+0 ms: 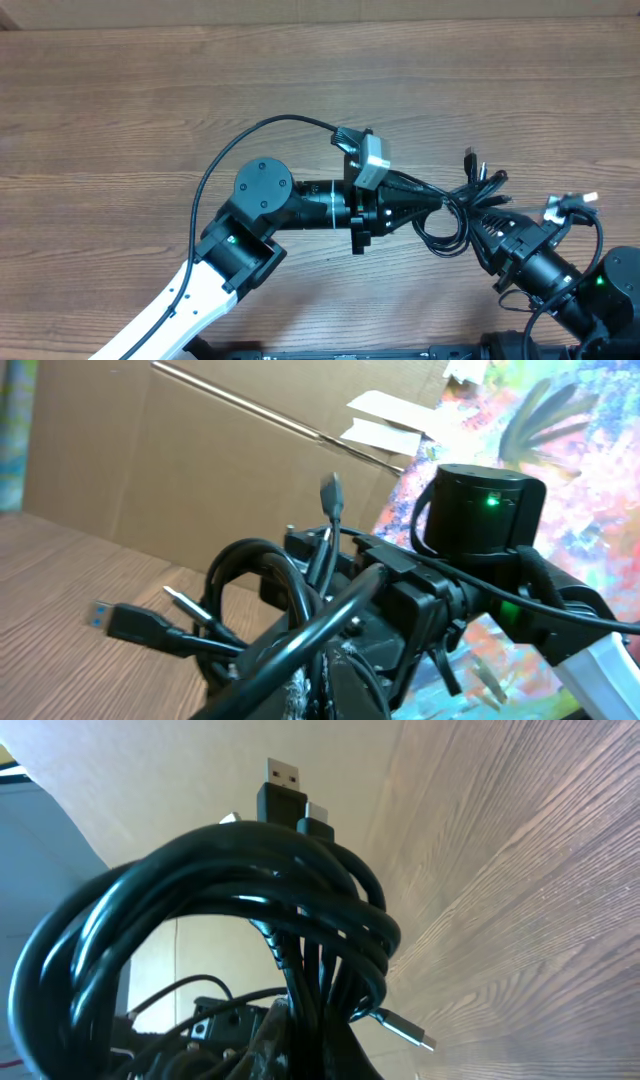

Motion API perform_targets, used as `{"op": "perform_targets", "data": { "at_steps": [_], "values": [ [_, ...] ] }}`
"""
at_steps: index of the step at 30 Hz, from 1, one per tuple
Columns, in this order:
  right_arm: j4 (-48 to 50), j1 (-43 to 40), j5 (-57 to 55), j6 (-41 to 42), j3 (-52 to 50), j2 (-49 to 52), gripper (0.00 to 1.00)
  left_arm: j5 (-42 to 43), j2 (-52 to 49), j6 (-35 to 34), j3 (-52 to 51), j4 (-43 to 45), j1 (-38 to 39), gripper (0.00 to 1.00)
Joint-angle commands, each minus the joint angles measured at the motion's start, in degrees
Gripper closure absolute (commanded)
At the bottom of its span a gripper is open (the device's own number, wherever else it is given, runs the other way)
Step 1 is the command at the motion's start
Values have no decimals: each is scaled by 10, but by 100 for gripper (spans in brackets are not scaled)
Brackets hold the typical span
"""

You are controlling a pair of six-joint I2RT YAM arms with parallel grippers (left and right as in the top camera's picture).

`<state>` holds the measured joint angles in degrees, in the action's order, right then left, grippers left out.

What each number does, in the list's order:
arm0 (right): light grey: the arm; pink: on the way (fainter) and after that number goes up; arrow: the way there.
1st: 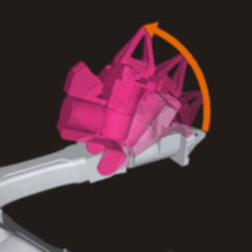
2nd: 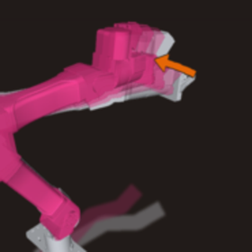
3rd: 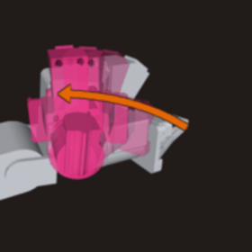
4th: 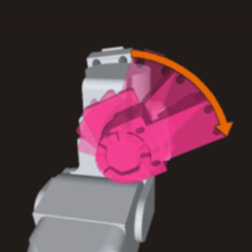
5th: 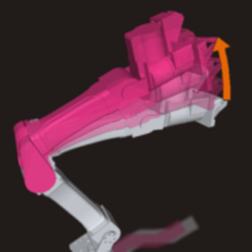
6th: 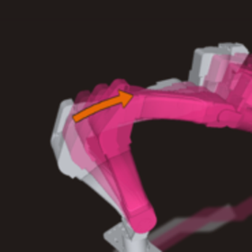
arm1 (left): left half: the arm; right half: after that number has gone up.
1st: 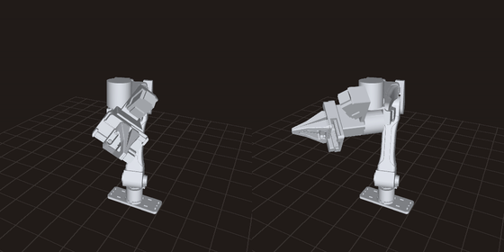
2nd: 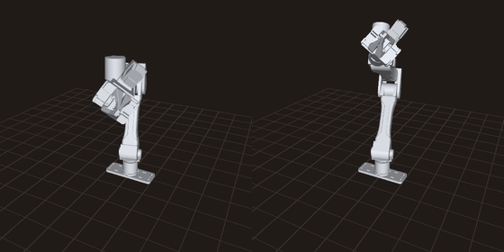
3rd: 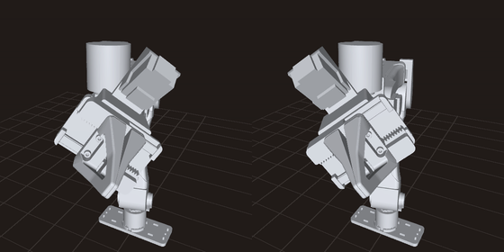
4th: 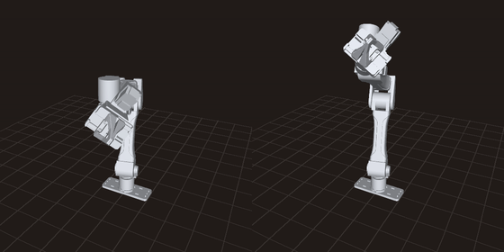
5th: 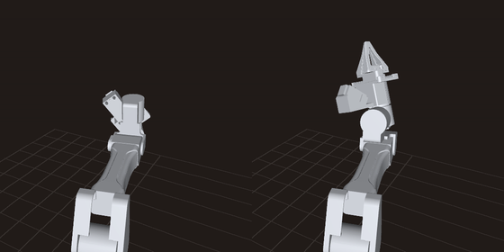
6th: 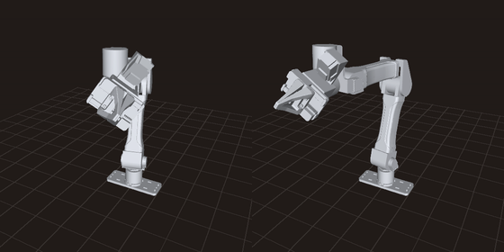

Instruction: Untangle cables

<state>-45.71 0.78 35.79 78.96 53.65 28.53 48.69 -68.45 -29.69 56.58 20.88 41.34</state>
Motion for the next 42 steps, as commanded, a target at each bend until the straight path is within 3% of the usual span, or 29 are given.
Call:
{"op": "perform_targets", "data": {
  "at_steps": [1,4,9,10,11,14,21,26,33,42],
  "values": [
    [2,-1,3,-53,11,2,96,3,-1,-6,14,-1,-22,96],
    [2,-1,3,-101,11,2,96,3,-1,-17,14,-11,-38,96],
    [2,-1,3,-251,11,2,96,10,-1,-19,14,-68,-62,54],
    [1,-1,3,-278,11,2,96,17,-1,-18,14,-71,-62,28],
    [1,-1,3,-304,11,2,96,26,-1,-18,14,-71,-64,20],
    [2,-1,3,-356,11,2,96,51,-1,-18,14,-71,-67,9],
    [0,-1,4,-443,11,2,96,140,-1,-5,14,-72,-92,0],
    [14,-1,65,-479,11,2,96,276,-1,137,14,-79,-99,0],
    [15,-1,149,-511,11,2,96,212,-13,157,14,-99,-98,0],
    [15,-1,149,-510,11,2,96,197,-36,131,14,-105,-93,0]
  ]
}}
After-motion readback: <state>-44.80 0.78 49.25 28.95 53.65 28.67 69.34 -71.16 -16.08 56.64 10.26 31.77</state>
